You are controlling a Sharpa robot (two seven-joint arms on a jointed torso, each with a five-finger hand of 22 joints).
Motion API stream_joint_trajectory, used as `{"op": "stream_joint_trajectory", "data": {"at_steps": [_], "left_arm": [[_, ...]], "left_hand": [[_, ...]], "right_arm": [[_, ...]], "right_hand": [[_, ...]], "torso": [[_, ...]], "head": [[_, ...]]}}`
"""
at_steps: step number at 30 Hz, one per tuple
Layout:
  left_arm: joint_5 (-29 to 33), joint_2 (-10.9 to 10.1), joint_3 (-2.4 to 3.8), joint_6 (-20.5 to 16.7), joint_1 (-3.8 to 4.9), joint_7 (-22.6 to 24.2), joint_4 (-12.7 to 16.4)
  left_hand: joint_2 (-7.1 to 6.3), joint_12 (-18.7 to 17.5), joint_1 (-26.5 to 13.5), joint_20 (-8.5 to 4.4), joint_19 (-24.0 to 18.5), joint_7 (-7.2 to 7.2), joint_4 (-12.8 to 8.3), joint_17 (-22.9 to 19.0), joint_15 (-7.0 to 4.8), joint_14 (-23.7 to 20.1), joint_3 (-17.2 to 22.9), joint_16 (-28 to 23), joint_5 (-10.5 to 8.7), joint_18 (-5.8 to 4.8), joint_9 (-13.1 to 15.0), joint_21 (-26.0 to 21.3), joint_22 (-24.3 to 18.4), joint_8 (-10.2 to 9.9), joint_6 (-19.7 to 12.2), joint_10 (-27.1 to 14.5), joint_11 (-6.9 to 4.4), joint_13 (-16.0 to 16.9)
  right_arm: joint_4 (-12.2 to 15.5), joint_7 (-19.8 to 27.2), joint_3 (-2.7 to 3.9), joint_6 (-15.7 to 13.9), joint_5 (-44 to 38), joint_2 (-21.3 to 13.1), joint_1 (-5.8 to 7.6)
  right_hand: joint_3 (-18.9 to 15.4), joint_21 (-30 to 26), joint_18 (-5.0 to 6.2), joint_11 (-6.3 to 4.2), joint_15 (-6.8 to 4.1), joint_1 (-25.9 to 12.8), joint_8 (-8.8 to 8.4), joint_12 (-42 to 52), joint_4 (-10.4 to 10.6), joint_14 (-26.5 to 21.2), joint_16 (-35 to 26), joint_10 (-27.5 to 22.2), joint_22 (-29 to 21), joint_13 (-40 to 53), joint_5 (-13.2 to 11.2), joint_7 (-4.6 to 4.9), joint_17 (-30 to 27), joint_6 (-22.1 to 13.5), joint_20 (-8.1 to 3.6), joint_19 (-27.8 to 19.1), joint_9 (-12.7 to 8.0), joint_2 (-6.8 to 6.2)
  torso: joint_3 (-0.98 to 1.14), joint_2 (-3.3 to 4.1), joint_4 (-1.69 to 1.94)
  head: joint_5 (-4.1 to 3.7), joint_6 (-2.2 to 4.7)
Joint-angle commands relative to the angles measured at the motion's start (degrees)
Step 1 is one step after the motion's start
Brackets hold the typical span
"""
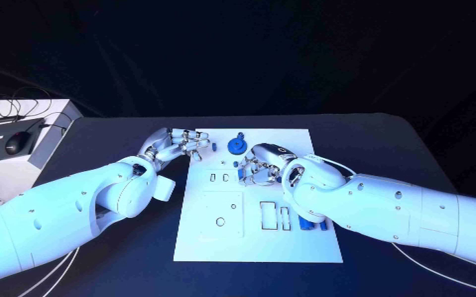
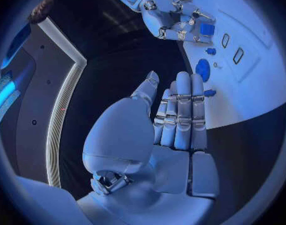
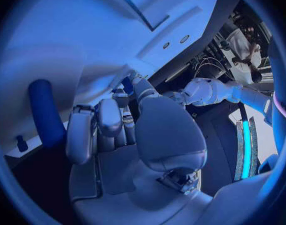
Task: Assemble the parts on the task board
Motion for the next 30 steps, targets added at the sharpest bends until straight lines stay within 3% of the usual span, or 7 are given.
{"op": "stream_joint_trajectory", "data": {"at_steps": [1, 9, 16, 20, 24, 30], "left_arm": [[-0.1, 0.1, 0.04, 1.1, -0.04, 0.2, 0.1], [-0.1, 0.1, 0.04, 1.1, -0.04, 0.2, 0.1], [-0.1, 0.1, 0.04, 1.2, -0.04, 0.2, 0.0], [-0.3, 0.2, 0.04, 1.2, -0.04, 0.0, -0.1], [-0.5, 0.2, 0.04, 1.2, -0.05, -0.2, -0.1], [-0.8, 0.2, 0.04, 1.2, -0.05, -0.5, -0.2]], "left_hand": [[0.38, -0.1, 0.1, 0.0, -0.2, -0.07, -0.1, -0.1, 0.01, -0.2, -0.1, 0.4, -0.1, 0.22, 0.1, 0.2, 0.0, 0.2, -0.2, -0.4, -0.16, -0.1], [0.34, -0.1, 0.1, 0.01, -0.3, -0.06, -0.1, -0.1, 0.02, -0.3, 0.0, 0.4, -0.1, 0.21, 0.1, 0.2, 0.0, 0.1, -0.2, -0.5, -0.15, -0.1], [0.31, -0.2, 0.1, 0.03, -0.3, -0.08, -0.1, -0.1, 0.04, -0.3, -0.1, 0.4, -0.11, 0.2, 0.1, 0.2, 0.0, 0.1, -0.3, -0.6, -0.12, -0.1], [0.28, -0.1, 0.0, 0.08, -0.4, -0.03, -0.1, 0.0, 0.07, -0.4, -0.1, 0.7, -0.11, 0.15, 0.1, 0.4, 0.1, 0.2, -0.3, -0.6, -0.11, -0.1], [0.21, 0.0, 0.0, 0.08, -1.2, -0.07, -0.2, 1.3, 0.11, -1.2, -0.1, 3.1, -0.14, 0.09, 0.1, 1.7, 1.0, 0.1, -0.4, -0.5, -0.11, -0.1], [0.18, 0.2, 0.0, 0.09, -2.1, -0.14, -0.2, 2.4, 0.04, -2.2, -0.1, 5.9, -0.12, 0.15, 0.1, 3.4, 2.1, 0.2, -0.5, 0.0, -0.32, 0.0]], "right_arm": [[0.0, -0.2, 0.01, -0.4, -0.6, 0.0, -0.03], [0.1, 0.1, 0.01, -1.3, -0.5, -0.2, -0.03], [1.2, 1.1, 0.01, -3.3, 0.0, -1.2, -0.03], [2.2, 1.6, 0.02, -4.0, 0.2, -2.1, -0.02], [3.3, 2.0, 0.07, -4.6, 0.6, -3.1, 0.04], [5.3, 3.0, 0.3, -5.5, 1.5, -4.9, 0.19]], "right_hand": [[0.0, -0.3, -0.59, 0.05, 0.42, -0.1, -0.29, -0.5, 0.4, -0.1, 0.1, -0.4, 11.8, -0.1, -0.3, -0.07, 0.0, -0.6, 0.41, 4.2, 0.0, -0.55], [0.3, -0.4, -0.51, 0.39, 0.69, 0.0, -0.3, -0.8, 1.4, -0.2, 0.1, -1.1, 11.8, -0.9, -0.7, 0.35, 0.0, -2.1, 0.69, 4.2, 0.0, -1.57], [3.1, -0.2, -0.38, 1.19, 1.33, 0.2, -0.47, -0.3, 5.8, -0.2, 0.6, -1.8, 11.8, -1.8, -0.8, 1.46, 0.2, -6.1, 1.33, 4.2, 0.0, -5.76], [3.2, -0.1, -0.34, 1.35, 1.46, 0.8, -0.54, 0.0, 8.4, -0.2, 0.8, -1.9, 11.8, -2.1, -2.2, 1.64, 0.3, -6.7, 1.51, 4.2, 0.0, -7.24], [2.6, 0.0, -0.35, 1.38, 1.49, 1.2, -0.55, 0.2, 9.8, -0.3, 0.9, -2.0, 11.9, -2.3, -2.2, 1.67, 0.3, -6.8, 1.56, 4.2, 0.0, -7.83], [-0.2, 0.0, -0.34, 1.39, 1.5, 1.5, -0.55, 0.3, 10.2, -0.3, 1.0, -2.1, 11.9, -2.4, -0.4, 1.66, 0.3, -6.8, 1.55, 4.2, 0.0, -7.35]], "torso": [[0.0, 0.01, 0.0], [-0.01, 0.0, 0.02], [0.03, -0.01, 0.02], [0.01, -0.03, 0.06], [0.02, -0.03, -0.01], [0.01, -0.08, -0.04]], "head": [[-0.08, -0.05], [-0.07, -0.03], [-0.01, 0.03], [0.03, 0.08], [0.11, 0.08], [0.17, 0.18]]}}
